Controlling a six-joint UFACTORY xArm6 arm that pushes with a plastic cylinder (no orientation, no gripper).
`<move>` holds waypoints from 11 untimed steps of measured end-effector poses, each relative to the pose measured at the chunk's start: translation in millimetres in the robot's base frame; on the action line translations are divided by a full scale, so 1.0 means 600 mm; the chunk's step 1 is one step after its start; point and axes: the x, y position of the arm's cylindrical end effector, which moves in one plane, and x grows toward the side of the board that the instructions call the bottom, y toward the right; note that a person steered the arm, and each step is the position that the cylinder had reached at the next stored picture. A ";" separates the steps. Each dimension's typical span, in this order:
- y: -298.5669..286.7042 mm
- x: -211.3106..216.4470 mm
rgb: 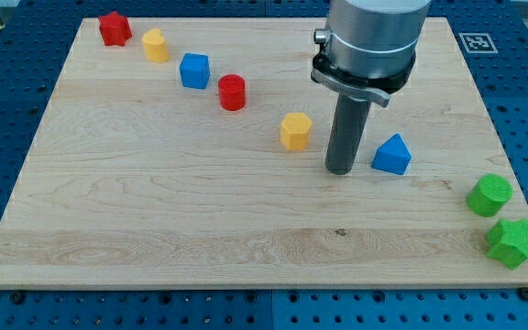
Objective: Move the blue triangle towards the green circle
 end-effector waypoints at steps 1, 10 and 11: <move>0.018 0.000; 0.126 0.016; 0.153 0.016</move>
